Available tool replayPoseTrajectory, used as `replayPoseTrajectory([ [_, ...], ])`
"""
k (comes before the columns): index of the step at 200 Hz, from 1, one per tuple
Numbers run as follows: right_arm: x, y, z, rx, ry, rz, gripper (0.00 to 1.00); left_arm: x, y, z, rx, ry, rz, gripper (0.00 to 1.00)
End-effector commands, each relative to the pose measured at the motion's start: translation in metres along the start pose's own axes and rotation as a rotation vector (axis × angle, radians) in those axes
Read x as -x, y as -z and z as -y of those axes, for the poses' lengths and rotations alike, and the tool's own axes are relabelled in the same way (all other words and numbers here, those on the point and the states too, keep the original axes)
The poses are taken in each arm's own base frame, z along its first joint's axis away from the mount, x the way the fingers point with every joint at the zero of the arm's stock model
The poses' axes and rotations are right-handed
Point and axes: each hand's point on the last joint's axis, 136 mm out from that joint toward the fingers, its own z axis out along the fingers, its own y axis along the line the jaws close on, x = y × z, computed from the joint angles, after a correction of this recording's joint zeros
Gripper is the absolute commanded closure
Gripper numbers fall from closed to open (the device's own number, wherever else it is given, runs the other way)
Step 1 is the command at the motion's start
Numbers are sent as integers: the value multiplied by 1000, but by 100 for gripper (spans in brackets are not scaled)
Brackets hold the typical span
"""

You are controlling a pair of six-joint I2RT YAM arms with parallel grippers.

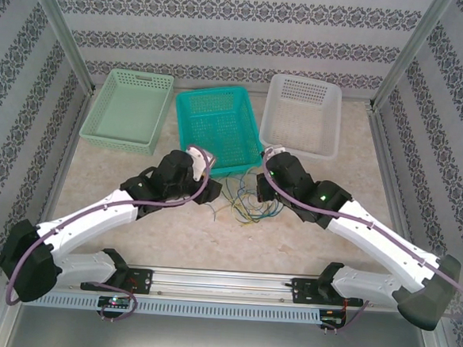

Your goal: Untangle the cables

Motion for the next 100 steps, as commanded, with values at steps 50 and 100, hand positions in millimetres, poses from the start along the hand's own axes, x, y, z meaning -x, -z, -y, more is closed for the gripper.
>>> replayPoseTrajectory([
  [50, 25, 14, -36, 115, 117, 11, 100, 47, -22, 42, -196, -53, 93, 42],
  [100, 23, 18, -48, 181, 132, 0, 100, 59, -36, 56, -257, -71, 92, 52],
])
